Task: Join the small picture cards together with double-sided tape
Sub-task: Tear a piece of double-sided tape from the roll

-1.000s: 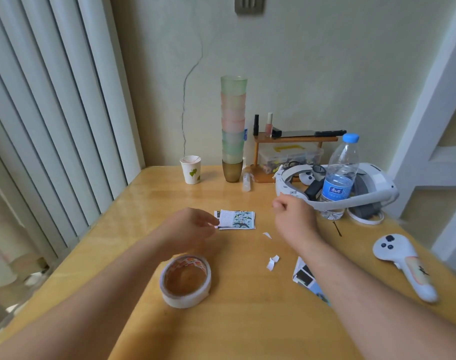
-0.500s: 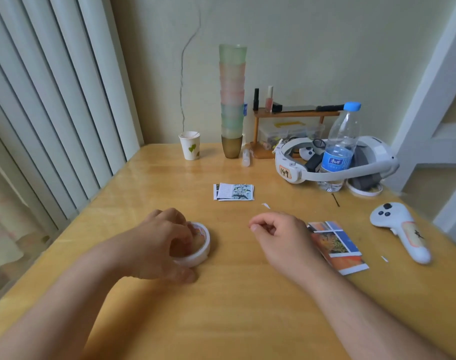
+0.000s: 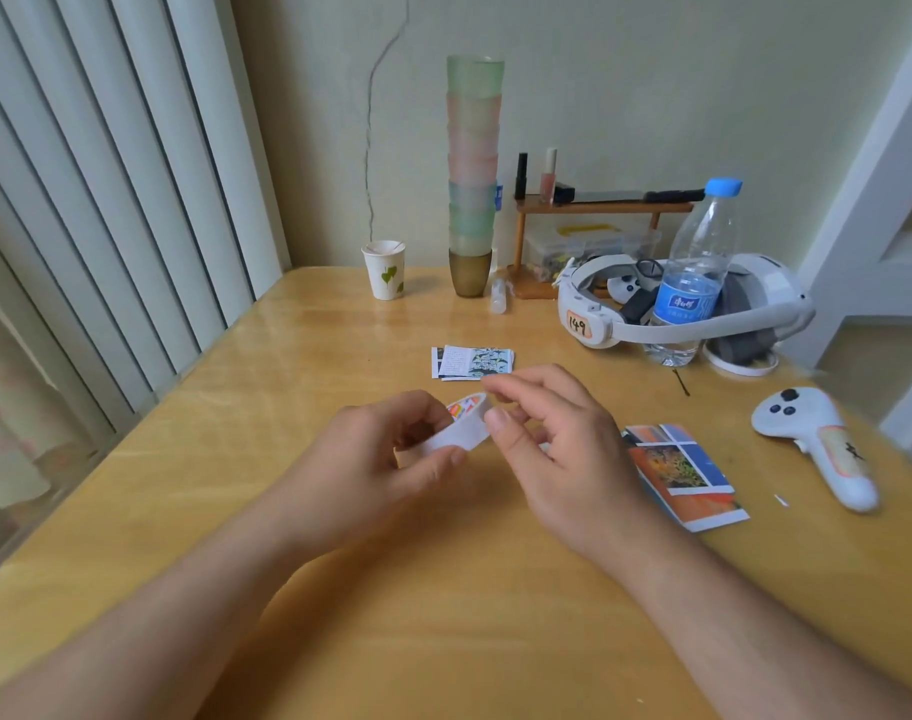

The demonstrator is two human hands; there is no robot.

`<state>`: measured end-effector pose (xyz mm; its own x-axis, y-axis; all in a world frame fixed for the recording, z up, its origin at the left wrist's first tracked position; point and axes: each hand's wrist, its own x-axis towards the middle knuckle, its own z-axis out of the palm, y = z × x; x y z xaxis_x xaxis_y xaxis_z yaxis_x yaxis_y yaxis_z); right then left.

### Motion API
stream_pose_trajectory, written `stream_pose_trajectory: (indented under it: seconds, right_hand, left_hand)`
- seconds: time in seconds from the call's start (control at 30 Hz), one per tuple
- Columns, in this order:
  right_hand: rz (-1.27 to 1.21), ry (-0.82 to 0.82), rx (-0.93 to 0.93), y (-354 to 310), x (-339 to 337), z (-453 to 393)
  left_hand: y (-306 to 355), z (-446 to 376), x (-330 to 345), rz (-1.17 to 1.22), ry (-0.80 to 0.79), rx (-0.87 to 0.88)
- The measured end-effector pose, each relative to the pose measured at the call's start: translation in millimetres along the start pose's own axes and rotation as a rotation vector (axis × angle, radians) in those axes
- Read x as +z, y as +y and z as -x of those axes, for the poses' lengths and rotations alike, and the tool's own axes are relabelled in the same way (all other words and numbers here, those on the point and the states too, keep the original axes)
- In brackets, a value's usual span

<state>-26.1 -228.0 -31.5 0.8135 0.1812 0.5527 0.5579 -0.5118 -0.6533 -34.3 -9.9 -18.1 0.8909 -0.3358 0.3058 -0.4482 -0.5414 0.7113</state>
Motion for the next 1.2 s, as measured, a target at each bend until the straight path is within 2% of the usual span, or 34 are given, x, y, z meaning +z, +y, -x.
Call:
stream_pose_trajectory:
  seconds: [0.13, 0.3, 0.43, 0.77, 1.2]
  right_hand:
    - [0.030, 0.020, -0.069, 1.1, 2.7, 1.0]
    - [0.007, 0.139, -0.154, -1.9, 1.3, -1.6]
    - [-0.054, 0.194, -0.151, -5.0, -1.9, -3.2]
    - [0.004, 0.071, -0.242, -5.6, -5.3, -1.0]
    - [0.068, 0.055, -0.292, -12.0, -2.6, -1.1]
  left_hand:
    - [1.7, -1.0, 10.4, -0.007, 0.085, 0.041]
    - [9.0, -0.2, 13.4, 0.043, 0.164, 0.042]
    - [15.0, 2.3, 13.8, 0.002, 0.183, 0.049]
    - [20.2, 3.8, 10.8, 0.204, 0.074, -0.042]
    - [20.0, 3.2, 13.6, 0.037, 0.160, 0.067]
